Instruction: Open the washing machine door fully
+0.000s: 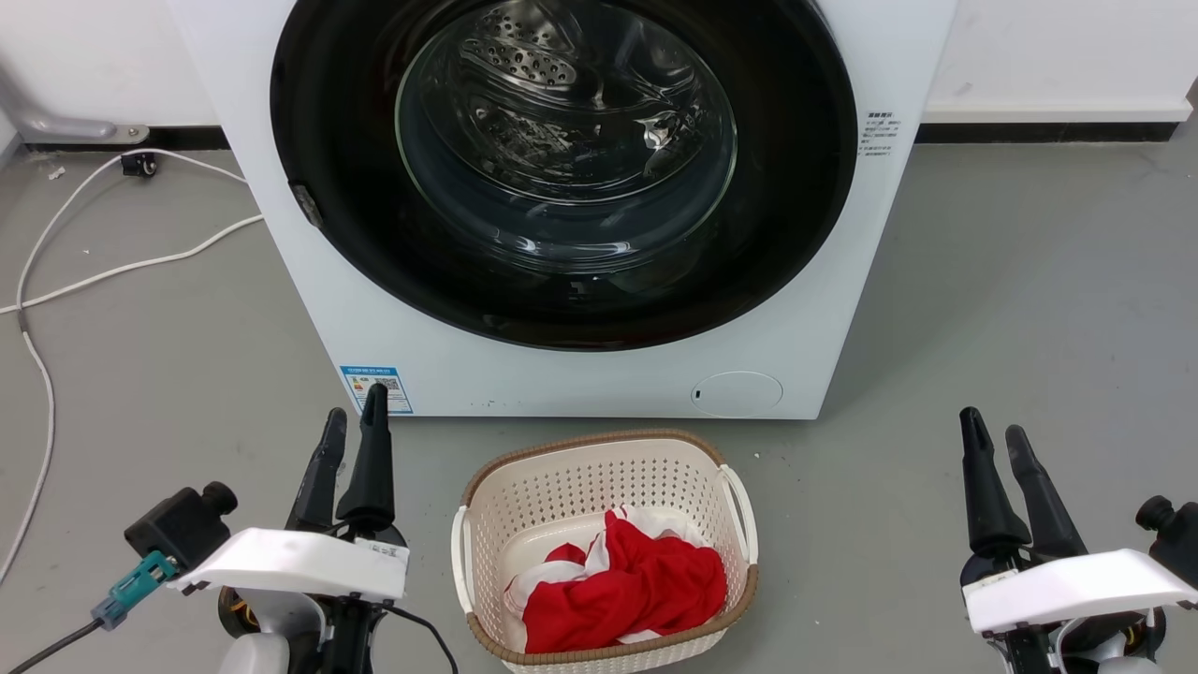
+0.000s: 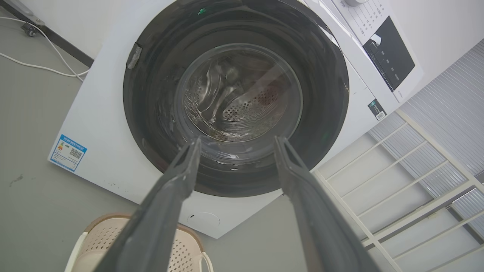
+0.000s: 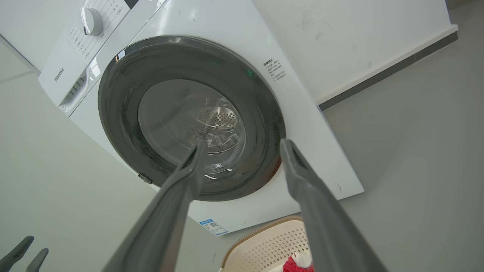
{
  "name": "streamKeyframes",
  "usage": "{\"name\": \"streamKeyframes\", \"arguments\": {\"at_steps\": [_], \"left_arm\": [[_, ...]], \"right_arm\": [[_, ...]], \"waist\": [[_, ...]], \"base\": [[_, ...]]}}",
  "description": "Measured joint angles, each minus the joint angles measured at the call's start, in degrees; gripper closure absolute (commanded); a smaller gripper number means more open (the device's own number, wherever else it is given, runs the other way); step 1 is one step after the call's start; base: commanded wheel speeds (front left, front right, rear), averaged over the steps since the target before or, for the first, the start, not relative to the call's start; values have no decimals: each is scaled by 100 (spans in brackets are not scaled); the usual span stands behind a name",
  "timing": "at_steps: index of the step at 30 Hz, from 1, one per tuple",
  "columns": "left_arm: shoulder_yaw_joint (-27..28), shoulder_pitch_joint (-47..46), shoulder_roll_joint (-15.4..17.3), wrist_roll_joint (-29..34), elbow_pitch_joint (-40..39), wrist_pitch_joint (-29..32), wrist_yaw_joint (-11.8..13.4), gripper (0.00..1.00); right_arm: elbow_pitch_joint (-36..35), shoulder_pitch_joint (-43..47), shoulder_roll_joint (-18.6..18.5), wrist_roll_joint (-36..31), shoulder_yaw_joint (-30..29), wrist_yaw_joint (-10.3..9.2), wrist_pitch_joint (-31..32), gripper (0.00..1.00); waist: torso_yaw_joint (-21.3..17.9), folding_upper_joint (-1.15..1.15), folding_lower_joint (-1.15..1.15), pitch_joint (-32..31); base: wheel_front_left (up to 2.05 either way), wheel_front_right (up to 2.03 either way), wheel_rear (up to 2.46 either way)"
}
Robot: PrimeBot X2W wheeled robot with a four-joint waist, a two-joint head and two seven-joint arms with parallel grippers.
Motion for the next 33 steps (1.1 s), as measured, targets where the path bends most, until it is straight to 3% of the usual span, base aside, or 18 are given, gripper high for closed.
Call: {"name": "streamKeyframes", "arguments": {"at_steps": [15, 33], "left_arm": [[-203, -21, 86, 1450, 129, -254, -1, 0], [-296, -140, 131, 2751, 377, -493, 45, 0]], "right_arm": [[-8, 102, 0, -1361, 82, 0, -182, 0], [-148, 208, 2, -2506, -2, 1, -204, 0]], "waist": [[30, 0, 0, -16], [-1, 0, 0, -32]], "base": [[0, 0, 0], [0, 0, 0]]}}
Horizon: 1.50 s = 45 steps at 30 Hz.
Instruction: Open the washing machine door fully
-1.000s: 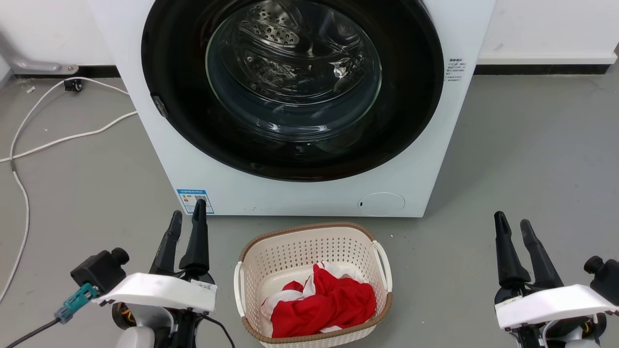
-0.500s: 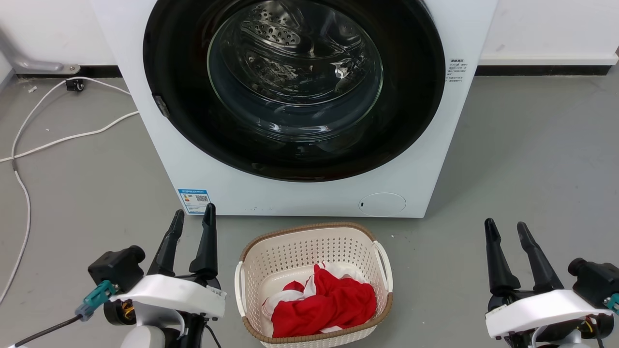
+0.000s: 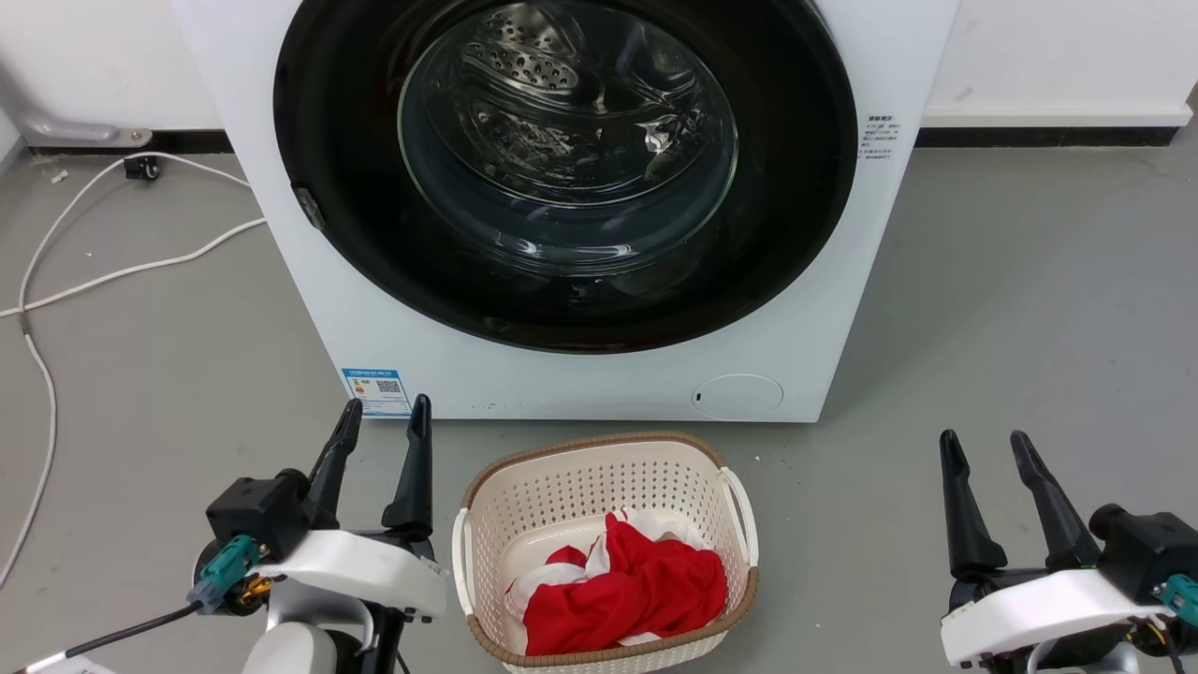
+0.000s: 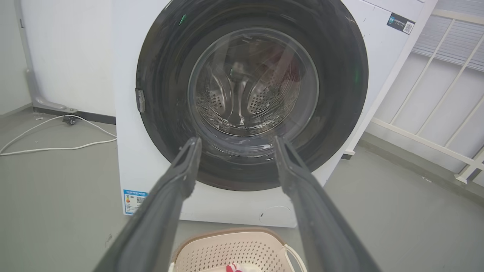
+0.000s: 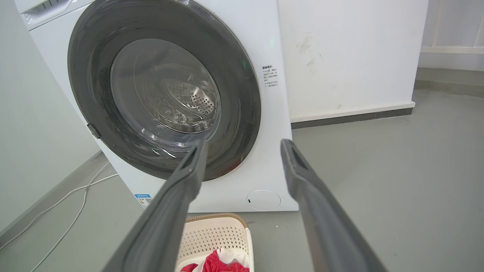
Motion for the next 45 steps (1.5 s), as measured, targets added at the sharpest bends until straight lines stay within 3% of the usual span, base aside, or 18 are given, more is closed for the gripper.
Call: {"name": "streamKeyframes", "arguments": {"at_steps": [27, 45], "left_arm": [[-220, -85, 69, 1338, 147, -315, 142, 0], [-205, -48, 30, 1639, 122, -441, 148, 0]], "right_arm": [[13, 9, 1, -1155, -79, 0, -233, 0], [111, 2, 2, -1436, -66, 1, -338, 0]], "waist": [[34, 0, 0, -14], [66, 0, 0, -16]], "base": [[0, 0, 0], [0, 0, 0]]}}
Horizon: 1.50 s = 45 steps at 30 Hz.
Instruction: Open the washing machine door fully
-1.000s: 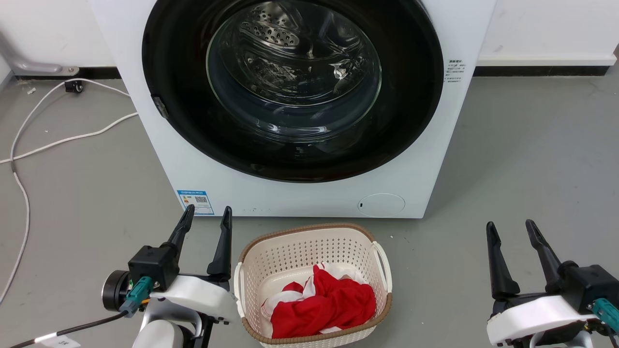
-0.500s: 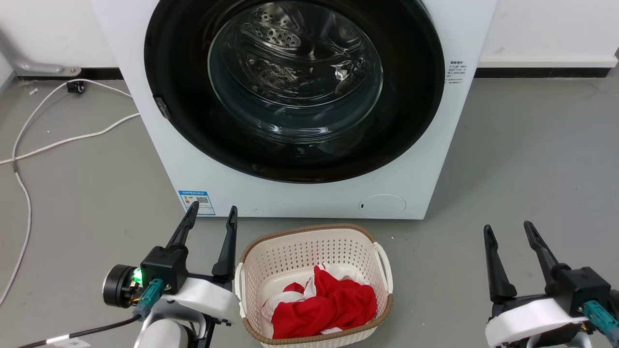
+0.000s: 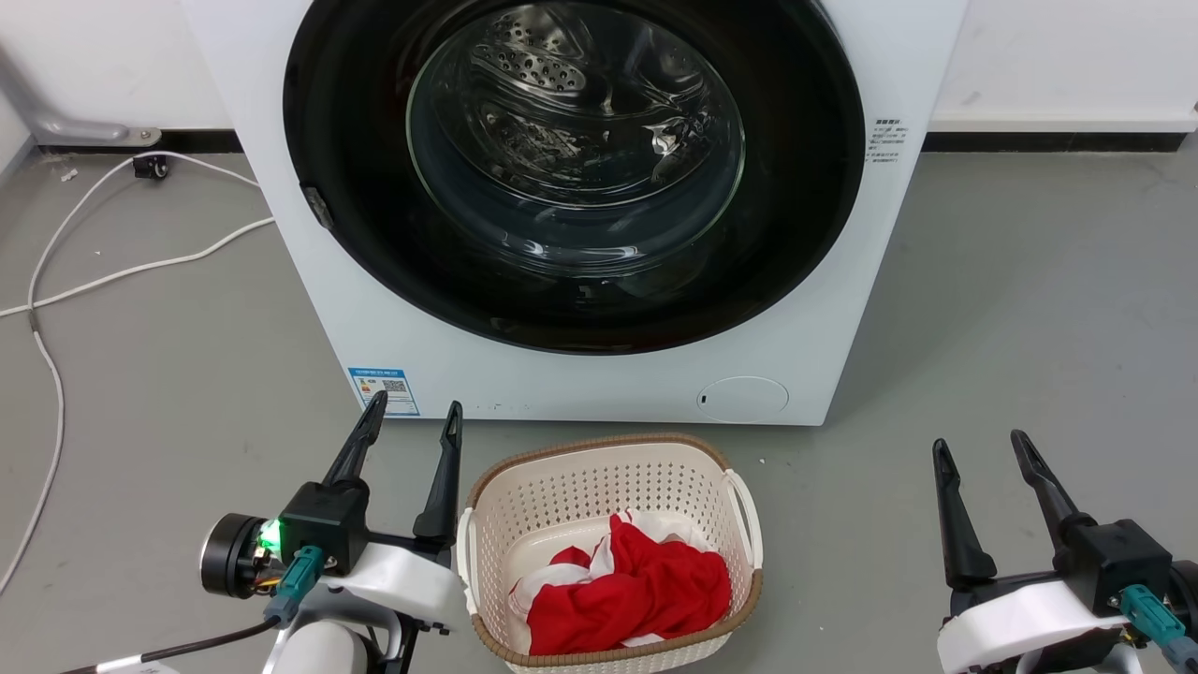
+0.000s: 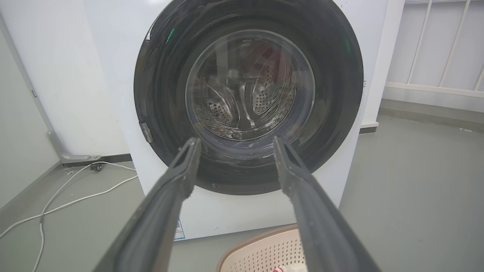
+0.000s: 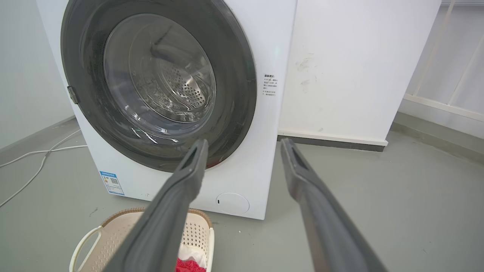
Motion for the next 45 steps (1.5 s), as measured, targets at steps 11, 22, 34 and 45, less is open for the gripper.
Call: {"name": "streamKeyframes", "arguments": {"at_steps": [11, 22, 34, 45], "left_arm": [[40, 27, -31, -43, 35, 0, -18, 0], [88, 25, -67, -42, 43, 0, -44, 0], [152, 25, -101, -47, 25, 0, -49, 0], [186, -104, -127, -64, -134, 0, -48, 0]], "right_arm": [[63, -4, 0, 157, -27, 0, 8, 100], [436, -92, 2, 2837, 59, -1, -86, 100], [648, -736, 10, 8155, 68, -2, 16, 100], [1883, -2704, -475, 9934, -547, -2, 855, 100]], "waist": [[11, 0, 0, 1], [16, 0, 0, 8], [-1, 0, 0, 44], [-25, 0, 0, 325]], "base": [[0, 0, 0], [0, 0, 0], [0, 0, 0], [0, 0, 0]]}}
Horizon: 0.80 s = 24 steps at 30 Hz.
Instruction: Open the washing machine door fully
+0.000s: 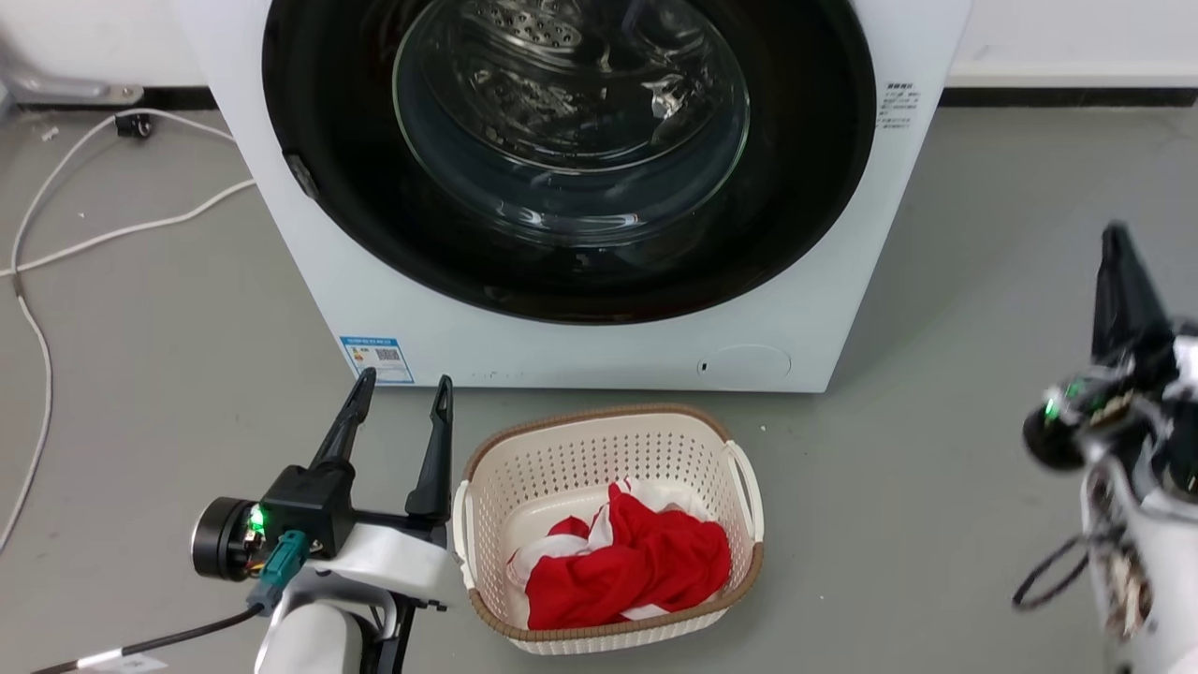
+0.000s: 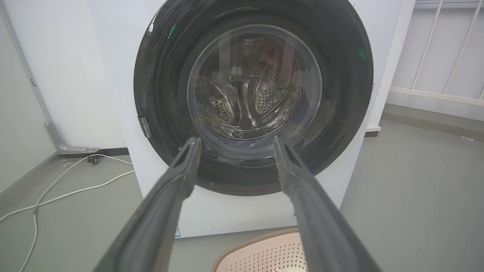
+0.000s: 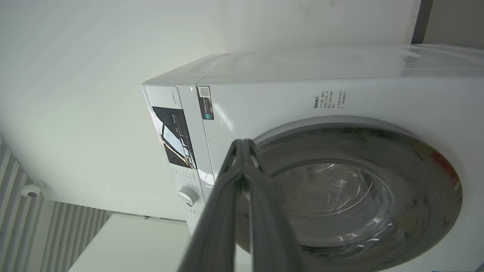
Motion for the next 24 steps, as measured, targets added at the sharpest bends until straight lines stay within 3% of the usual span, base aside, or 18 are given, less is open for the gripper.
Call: {"name": "streamKeyframes", "arguments": {"at_steps": [1, 5, 9, 16, 24], "left_arm": [[-11, -99, -4, 1, -79, -1, -2, 0], [-52, -256, -12, 2, -221, 0, -16, 0], [-85, -407, -21, 1, -353, 0, -18, 0], [-151, -598, -25, -22, -536, 0, -13, 0], [-200, -820, -29, -5, -706, 0, -10, 0]], "right_arm": [[543, -703, -308, 87, 133, 0, 188, 100], [1504, -1948, -844, 81, 493, 0, 553, 100], [2271, -2935, -1185, -140, 904, 0, 850, 100], [3400, -4365, -1376, -654, 1652, 0, 1479, 100], [4270, -5440, -1207, -1209, 2317, 0, 2134, 100]], "waist": [[13, 0, 0, 120], [64, 0, 0, 368], [120, 0, 0, 614], [222, 0, 0, 1045], [311, 0, 1, 1554]], "base": [[0, 0, 0], [0, 0, 0], [0, 0, 0], [0, 0, 0], [0, 0, 0]]}}
